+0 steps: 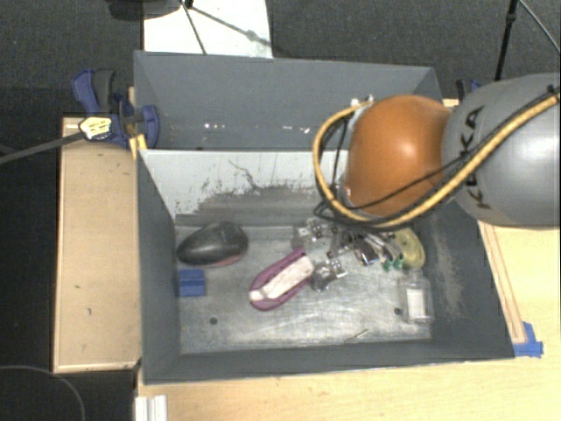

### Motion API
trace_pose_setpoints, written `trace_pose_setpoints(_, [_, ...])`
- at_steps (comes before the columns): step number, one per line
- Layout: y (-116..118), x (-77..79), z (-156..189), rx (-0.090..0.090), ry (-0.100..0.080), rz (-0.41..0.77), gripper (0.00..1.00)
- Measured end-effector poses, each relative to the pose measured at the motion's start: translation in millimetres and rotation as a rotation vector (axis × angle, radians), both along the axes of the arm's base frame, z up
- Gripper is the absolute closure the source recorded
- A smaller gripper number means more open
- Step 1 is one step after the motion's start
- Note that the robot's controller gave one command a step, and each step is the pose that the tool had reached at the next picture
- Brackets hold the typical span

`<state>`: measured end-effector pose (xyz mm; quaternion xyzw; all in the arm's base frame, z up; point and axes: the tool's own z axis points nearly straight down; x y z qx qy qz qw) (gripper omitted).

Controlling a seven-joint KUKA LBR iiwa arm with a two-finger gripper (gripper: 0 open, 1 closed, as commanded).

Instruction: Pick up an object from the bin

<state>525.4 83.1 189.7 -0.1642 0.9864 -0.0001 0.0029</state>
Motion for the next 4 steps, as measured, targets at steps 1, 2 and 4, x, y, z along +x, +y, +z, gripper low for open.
trace_pose_setpoints(1, [13.6, -10.6, 25.9, 0.000, -0.001, 0.264, 1.00])
trace_pose_setpoints(2, [13.3, -10.8, 25.3, 0.000, 0.001, 0.260, 0.00])
trace_pose_setpoints(4, [20.5, -22.6, -118.6, 0.000, 0.004, 0.204, 1.00])
